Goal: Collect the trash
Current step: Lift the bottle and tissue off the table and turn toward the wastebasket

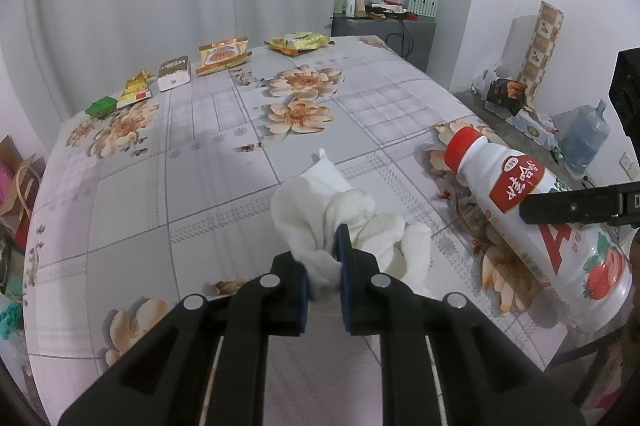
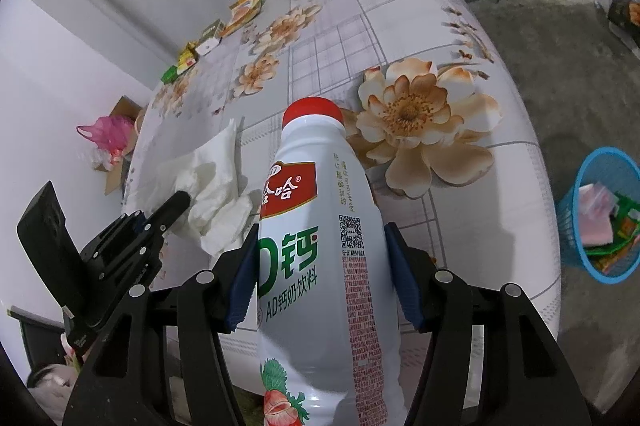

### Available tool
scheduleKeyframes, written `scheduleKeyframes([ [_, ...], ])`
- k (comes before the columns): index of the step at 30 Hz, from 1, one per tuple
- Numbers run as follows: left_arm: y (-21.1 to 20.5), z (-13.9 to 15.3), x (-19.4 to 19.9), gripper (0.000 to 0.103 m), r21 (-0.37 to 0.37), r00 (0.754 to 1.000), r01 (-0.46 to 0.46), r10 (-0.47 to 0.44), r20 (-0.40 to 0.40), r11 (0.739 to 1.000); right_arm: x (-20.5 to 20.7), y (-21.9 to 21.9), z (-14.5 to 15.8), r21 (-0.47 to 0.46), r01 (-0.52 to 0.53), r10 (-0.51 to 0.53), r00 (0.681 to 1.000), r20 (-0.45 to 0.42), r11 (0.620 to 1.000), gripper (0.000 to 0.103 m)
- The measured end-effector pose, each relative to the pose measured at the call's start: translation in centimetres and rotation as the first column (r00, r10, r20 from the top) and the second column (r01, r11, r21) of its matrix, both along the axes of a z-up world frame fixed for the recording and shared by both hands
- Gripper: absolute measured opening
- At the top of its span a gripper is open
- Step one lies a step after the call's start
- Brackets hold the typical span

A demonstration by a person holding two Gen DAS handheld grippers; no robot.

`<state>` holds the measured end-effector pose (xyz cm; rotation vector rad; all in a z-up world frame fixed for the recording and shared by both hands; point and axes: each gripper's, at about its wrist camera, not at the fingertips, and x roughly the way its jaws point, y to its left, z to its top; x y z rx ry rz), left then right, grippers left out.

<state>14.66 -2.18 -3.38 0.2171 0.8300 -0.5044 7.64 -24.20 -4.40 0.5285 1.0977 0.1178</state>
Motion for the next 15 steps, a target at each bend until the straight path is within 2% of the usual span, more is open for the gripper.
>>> scheduleKeyframes([
  [15, 0.3, 1.8, -0.6, 0.012, -0.04, 0.999, 0.008, -0.007, 0.032, 0.999, -0.9, -0.4, 0.7, 0.041, 0.027, -0.029, 0.999, 0.036, 0.999, 0.056],
])
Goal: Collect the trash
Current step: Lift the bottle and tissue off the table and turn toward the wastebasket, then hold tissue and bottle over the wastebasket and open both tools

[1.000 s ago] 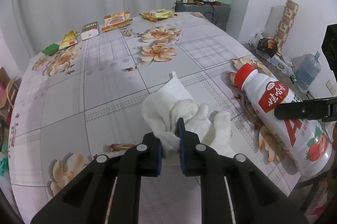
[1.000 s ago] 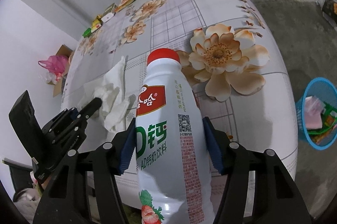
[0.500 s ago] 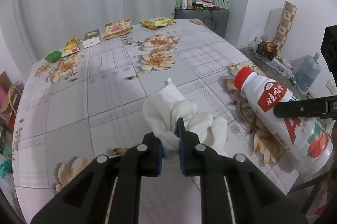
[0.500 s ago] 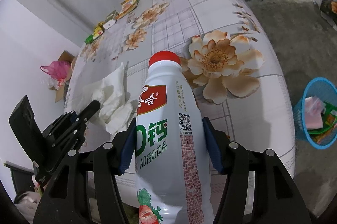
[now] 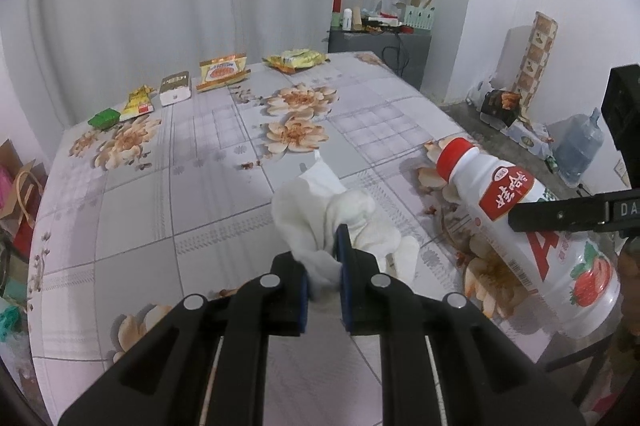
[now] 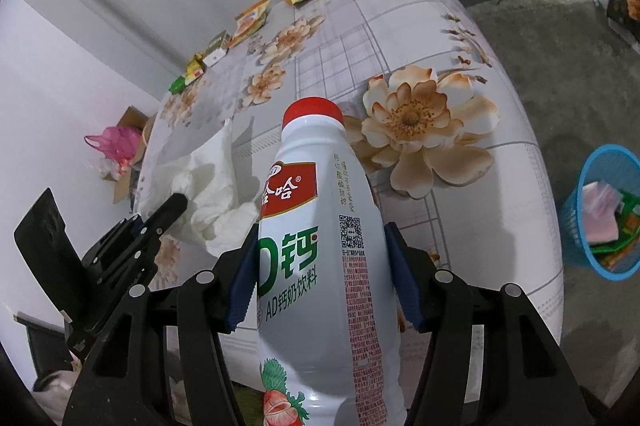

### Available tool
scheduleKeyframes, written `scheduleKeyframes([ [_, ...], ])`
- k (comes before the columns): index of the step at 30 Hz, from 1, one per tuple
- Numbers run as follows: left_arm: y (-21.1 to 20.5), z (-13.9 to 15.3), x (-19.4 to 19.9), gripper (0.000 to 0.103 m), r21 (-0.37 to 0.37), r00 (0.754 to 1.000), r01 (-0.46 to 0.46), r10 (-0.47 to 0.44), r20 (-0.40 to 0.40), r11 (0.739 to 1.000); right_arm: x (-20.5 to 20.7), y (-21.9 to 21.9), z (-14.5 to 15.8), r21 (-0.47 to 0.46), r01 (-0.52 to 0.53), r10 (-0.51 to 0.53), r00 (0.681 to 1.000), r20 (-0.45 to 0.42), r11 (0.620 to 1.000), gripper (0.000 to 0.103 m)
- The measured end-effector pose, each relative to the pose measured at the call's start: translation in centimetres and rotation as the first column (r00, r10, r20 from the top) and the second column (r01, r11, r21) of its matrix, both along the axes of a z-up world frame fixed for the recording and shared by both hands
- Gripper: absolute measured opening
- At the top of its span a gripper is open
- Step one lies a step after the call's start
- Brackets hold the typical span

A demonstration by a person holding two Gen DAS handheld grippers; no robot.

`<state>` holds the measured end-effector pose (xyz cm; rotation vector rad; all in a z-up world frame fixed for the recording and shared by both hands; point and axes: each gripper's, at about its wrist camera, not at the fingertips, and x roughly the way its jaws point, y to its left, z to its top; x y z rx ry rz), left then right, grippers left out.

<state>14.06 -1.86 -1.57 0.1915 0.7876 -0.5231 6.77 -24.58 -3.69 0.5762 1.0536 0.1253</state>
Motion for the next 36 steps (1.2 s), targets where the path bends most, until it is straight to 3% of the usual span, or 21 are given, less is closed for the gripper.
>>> scheduleKeyframes([
  [12, -0.2, 2.8, -0.7, 0.012, -0.065, 0.998, 0.056, -0.053, 0.039, 0.996, -2.8, -1.5, 1.2, 0.048, 0.076, -0.078, 0.996, 0.046, 0.996, 0.056],
  [19, -2.1, 4.6, -1.4, 0.012, -0.065, 0.993, 0.103, -0.099, 0.057, 0.993, -4.6, -3.7, 1.7, 0.107, 0.127, -0.138, 0.986, 0.095, 0.986, 0.056],
  [29, -7.9, 6.7, -3.3, 0.012, -0.058, 0.976, 0.209, -0.205, 0.074, 0.976, -8.6, -8.7, 1.7, 0.178, 0.224, -0.25, 0.959, 0.137, 0.958, 0.056],
  [36, -14.0, 7.3, -4.8, 0.012, -0.057, 0.947, 0.318, -0.315, 0.056, 0.946, -11.8, -12.7, 1.1, 0.217, 0.317, -0.351, 0.925, 0.144, 0.923, 0.056],
])
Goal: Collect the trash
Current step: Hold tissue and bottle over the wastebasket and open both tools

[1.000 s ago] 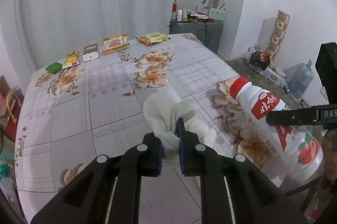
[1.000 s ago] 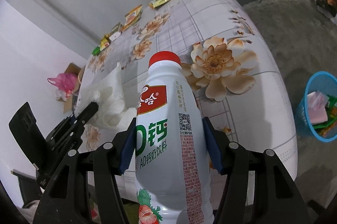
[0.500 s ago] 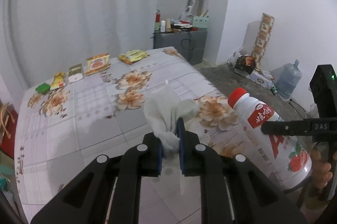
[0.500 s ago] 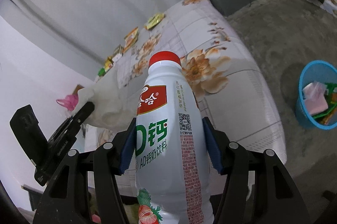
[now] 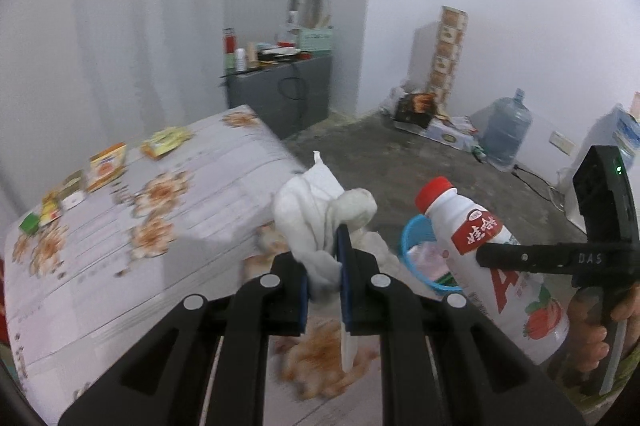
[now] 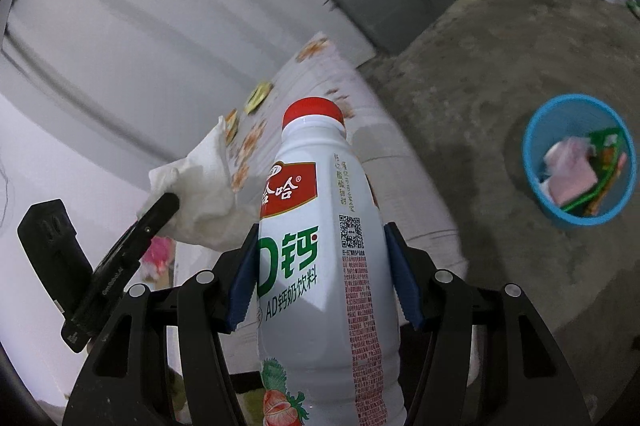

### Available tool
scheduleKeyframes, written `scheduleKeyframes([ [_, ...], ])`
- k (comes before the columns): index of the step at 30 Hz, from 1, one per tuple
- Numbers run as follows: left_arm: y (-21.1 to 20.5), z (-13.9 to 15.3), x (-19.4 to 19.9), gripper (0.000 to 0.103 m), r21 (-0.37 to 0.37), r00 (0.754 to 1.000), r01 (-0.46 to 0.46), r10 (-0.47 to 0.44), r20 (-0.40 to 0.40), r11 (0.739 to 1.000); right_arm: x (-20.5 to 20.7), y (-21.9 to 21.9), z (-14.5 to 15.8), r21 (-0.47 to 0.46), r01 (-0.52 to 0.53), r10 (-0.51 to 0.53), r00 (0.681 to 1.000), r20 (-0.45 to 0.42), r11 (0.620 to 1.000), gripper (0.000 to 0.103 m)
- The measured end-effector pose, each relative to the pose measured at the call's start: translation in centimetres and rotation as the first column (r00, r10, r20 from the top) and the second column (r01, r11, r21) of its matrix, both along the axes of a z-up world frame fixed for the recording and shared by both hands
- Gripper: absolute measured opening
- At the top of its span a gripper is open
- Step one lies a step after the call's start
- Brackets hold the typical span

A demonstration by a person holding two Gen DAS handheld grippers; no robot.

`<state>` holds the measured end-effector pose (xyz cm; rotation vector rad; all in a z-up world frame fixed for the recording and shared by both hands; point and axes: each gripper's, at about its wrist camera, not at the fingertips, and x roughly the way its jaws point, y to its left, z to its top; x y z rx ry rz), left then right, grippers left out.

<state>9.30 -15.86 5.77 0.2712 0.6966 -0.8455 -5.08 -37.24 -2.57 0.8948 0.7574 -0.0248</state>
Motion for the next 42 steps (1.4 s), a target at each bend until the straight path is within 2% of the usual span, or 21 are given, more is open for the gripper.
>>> scheduleKeyframes([
  [5, -4.8, -0.3, -1.0, 0.012, 0.009, 0.995, 0.09, -0.089, -0.041, 0.996, -3.2, -3.8, -0.7, 0.033, 0.106, -0.106, 0.994, 0.01, 0.994, 0.056],
  [9, -9.6, -0.8, -1.8, 0.012, 0.023, 0.982, 0.175, -0.172, -0.08, 0.984, -5.9, -7.1, -1.3, 0.038, 0.216, -0.216, 0.976, -0.002, 0.976, 0.056],
  [13, -14.3, -1.9, -2.4, 0.012, 0.035, 0.963, 0.242, -0.236, -0.128, 0.97, -9.1, -10.5, -2.5, -0.013, 0.357, -0.358, 0.932, -0.059, 0.934, 0.056],
  [17, -19.2, -3.7, -2.6, 0.012, 0.051, 0.935, 0.303, -0.287, -0.209, 0.952, -11.5, -12.9, -4.1, -0.047, 0.451, -0.454, 0.884, -0.115, 0.891, 0.056],
  [20, -22.9, -6.1, -3.0, 0.012, 0.087, 0.912, 0.345, -0.311, -0.267, 0.935, -12.6, -14.0, -5.8, -0.031, 0.493, -0.491, 0.857, -0.154, 0.87, 0.056],
  [22, -24.6, -7.4, -3.1, 0.012, 0.115, 0.908, 0.357, -0.316, -0.274, 0.927, -12.7, -14.5, -6.9, -0.017, 0.503, -0.498, 0.85, -0.175, 0.864, 0.056],
  [27, -28.5, -10.0, -3.0, 0.012, 0.159, 0.895, 0.387, -0.329, -0.301, 0.908, -11.8, -15.6, -8.9, 0.057, 0.511, -0.493, 0.848, -0.196, 0.858, 0.056],
  [32, -31.9, -11.2, -2.4, 0.013, 0.162, 0.887, 0.406, -0.346, -0.306, 0.899, -9.8, -17.8, -10.1, 0.096, 0.522, -0.495, 0.843, -0.209, 0.848, 0.057],
  [34, -33.3, -11.9, -1.9, 0.017, 0.154, 0.884, 0.407, -0.346, -0.314, 0.9, -9.1, -19.2, -11.2, 0.101, 0.534, -0.506, 0.835, -0.216, 0.839, 0.059],
  [35, -34.0, -12.3, -1.7, 0.026, 0.157, 0.884, 0.408, -0.346, -0.314, 0.899, -8.4, -20.2, -12.2, 0.103, 0.548, -0.517, 0.826, -0.224, 0.83, 0.062],
  [36, -35.0, -13.1, -1.5, 0.032, 0.164, 0.884, 0.409, -0.345, -0.314, 0.898, -8.6, -20.7, -13.0, 0.108, 0.556, -0.525, 0.821, -0.226, 0.824, 0.071],
  [37, -35.9, -13.9, -1.3, 0.048, 0.18, 0.887, 0.406, -0.339, -0.314, 0.896, -8.3, -21.3, -13.9, 0.113, 0.57, -0.534, 0.811, -0.239, 0.814, 0.074],
  [38, -36.5, -14.6, -1.1, 0.057, 0.202, 0.894, 0.396, -0.325, -0.307, 0.896, -8.1, -21.9, -15.3, 0.126, 0.589, -0.543, 0.794, -0.274, 0.798, 0.074],
  [40, -37.2, -15.6, -0.9, 0.058, 0.231, 0.905, 0.377, -0.303, -0.299, 0.897, -8.4, -21.9, -16.7, 0.146, 0.612, -0.55, 0.773, -0.316, 0.777, 0.074],
  [42, -37.0, -16.1, -0.6, 0.06, 0.238, 0.904, 0.367, -0.284, -0.319, 0.9, -9.3, -21.1, -17.0, 0.168, 0.62, -0.556, 0.771, -0.309, 0.766, 0.074],
])
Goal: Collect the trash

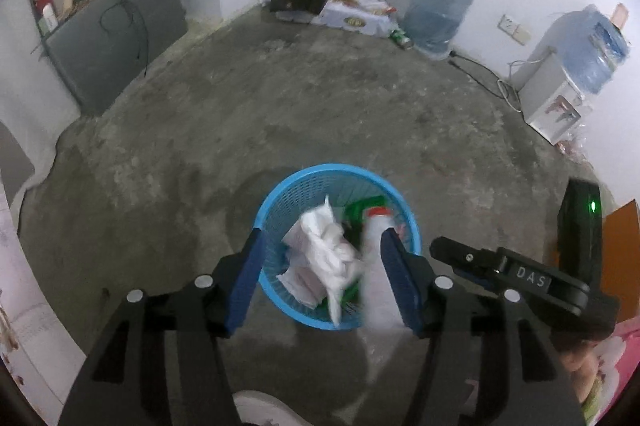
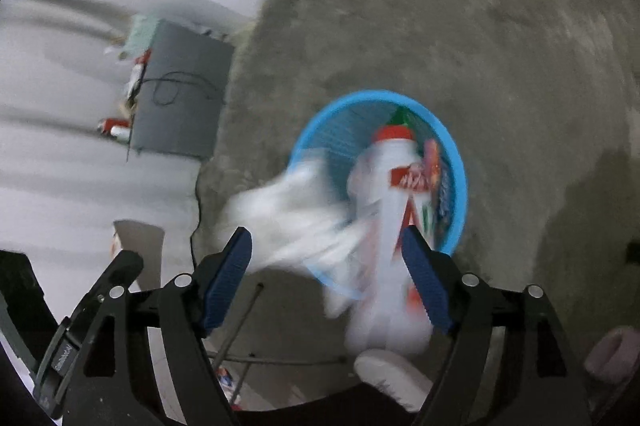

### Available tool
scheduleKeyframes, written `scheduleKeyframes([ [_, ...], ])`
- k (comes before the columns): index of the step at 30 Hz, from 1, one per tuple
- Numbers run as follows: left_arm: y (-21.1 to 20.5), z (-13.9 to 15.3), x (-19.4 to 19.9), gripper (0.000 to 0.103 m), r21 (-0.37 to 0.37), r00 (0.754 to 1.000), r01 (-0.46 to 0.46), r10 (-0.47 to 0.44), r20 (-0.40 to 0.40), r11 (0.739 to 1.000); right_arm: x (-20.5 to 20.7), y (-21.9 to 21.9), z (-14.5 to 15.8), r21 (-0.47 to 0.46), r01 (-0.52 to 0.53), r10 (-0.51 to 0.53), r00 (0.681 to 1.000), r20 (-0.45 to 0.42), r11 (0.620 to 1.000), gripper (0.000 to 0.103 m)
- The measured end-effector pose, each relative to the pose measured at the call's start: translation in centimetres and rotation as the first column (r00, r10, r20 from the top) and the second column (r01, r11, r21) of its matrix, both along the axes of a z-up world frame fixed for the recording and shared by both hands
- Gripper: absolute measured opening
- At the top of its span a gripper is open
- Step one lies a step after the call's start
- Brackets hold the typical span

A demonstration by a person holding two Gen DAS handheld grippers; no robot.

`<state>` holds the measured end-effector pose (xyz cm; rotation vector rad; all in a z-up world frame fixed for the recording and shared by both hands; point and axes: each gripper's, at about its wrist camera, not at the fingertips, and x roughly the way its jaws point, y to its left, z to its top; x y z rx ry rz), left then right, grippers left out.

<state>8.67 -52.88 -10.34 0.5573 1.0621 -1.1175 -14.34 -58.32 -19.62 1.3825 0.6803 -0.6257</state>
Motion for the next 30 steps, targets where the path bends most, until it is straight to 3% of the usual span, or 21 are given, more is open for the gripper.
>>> scheduleKeyframes([
  [2, 0.9, 0.0, 0.1, 0.066, -0.016, 1.0, -0.01, 0.009, -0.027, 1.0, -0.9, 1.2, 0.4, -0.018, -0.016, 0.016, 1.0, 0.004, 1.0, 0.074],
  [6, 3.3, 1.6, -0.3, 0.067, -0.04, 1.0, 0.016, -0.015, 0.014, 0.999, -2.9, 3.1, 1.8, -0.069, -0.029, 0.028, 0.999, -0.017, 0.997, 0.074],
  [10, 6.8, 4.6, -0.2, 0.072, -0.097, 1.0, 0.005, -0.002, 0.027, 0.995, -3.9, 5.1, 4.3, -0.15, -0.064, 0.057, 0.997, -0.049, 0.987, 0.074],
  [15, 13.4, 9.6, 0.8, 0.08, -0.201, 0.997, -0.064, 0.071, 0.027, 0.978, -1.0, 7.3, 9.3, -0.302, -0.141, 0.129, 0.99, -0.058, 0.943, 0.076],
  [19, 19.0, 12.8, 0.9, 0.089, -0.279, 0.991, -0.107, 0.126, 0.051, 0.954, 2.0, 10.8, 14.1, -0.458, -0.243, 0.234, 0.969, -0.078, 0.855, 0.087],
  [23, 24.3, 14.8, 0.8, 0.097, -0.308, 0.974, -0.165, 0.204, 0.1, 0.937, 4.5, 15.8, 18.8, -0.619, -0.334, 0.346, 0.932, -0.106, 0.711, 0.095],
  [25, 27.6, 15.6, 0.7, 0.097, -0.317, 0.956, -0.218, 0.267, 0.122, 0.923, 5.4, 18.2, 20.4, -0.674, -0.37, 0.394, 0.91, -0.126, 0.64, 0.095],
  [30, 33.4, 16.4, 0.7, 0.097, -0.347, 0.902, -0.348, 0.412, 0.13, 0.871, 6.6, 21.8, 22.1, -0.737, -0.434, 0.461, 0.867, -0.186, 0.519, 0.095],
])
